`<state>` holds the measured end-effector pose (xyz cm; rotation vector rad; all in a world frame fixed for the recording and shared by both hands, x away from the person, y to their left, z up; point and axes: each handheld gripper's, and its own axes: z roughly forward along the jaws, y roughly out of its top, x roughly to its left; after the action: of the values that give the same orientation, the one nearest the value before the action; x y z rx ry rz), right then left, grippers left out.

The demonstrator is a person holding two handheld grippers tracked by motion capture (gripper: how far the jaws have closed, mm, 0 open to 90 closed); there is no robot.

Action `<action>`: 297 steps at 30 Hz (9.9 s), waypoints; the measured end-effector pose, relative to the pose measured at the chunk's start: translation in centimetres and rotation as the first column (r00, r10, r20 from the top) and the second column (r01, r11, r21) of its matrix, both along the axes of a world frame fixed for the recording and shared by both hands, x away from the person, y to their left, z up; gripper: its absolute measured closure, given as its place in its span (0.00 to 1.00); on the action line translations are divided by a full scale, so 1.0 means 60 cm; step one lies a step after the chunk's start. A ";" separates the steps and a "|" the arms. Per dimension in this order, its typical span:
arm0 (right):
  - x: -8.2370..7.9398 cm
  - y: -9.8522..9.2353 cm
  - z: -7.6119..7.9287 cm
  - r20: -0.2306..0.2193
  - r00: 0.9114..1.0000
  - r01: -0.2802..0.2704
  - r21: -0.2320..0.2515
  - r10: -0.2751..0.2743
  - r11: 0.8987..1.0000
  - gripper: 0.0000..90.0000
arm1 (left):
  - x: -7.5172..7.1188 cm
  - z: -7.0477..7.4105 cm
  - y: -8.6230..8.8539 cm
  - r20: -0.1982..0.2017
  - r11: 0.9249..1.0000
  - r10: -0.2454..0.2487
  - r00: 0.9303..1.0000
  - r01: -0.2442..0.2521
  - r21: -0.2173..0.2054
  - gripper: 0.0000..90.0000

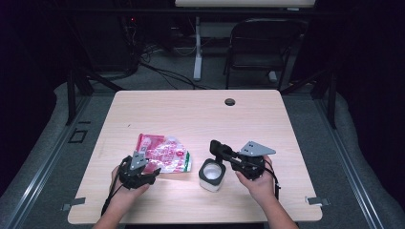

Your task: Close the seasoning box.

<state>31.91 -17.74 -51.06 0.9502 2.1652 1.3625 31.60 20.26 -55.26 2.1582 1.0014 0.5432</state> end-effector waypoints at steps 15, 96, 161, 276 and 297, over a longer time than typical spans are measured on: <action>-0.004 0.003 0.002 0.012 1.000 -0.001 -0.021 0.002 1.000 0.89 | 0.000 -0.001 -0.001 -0.001 1.000 0.000 1.000 0.000 -0.003 0.43; -0.064 0.052 -0.004 0.119 0.987 -0.081 -0.190 0.105 0.979 0.60 | 0.002 0.002 -0.001 0.003 1.000 -0.009 1.000 0.009 -0.002 0.43; -0.083 0.067 -0.004 0.129 0.979 -0.134 -0.194 0.160 0.972 0.60 | 0.002 0.002 -0.001 0.005 1.000 -0.007 1.000 0.007 -0.007 0.43; 0.034 -0.118 -0.082 -0.222 0.902 0.390 0.056 -0.370 0.919 0.53 | 0.013 -0.011 0.013 -0.012 0.999 0.033 0.999 -0.033 -0.018 0.44; 0.035 -0.120 -0.084 -0.233 0.896 0.402 0.064 -0.378 0.913 0.53 | 0.014 -0.009 0.020 -0.007 0.999 0.043 0.999 -0.044 -0.023 0.44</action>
<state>34.01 -24.94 -56.07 1.5461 1.9120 1.2334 32.46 21.43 -55.79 2.1231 1.0552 0.5430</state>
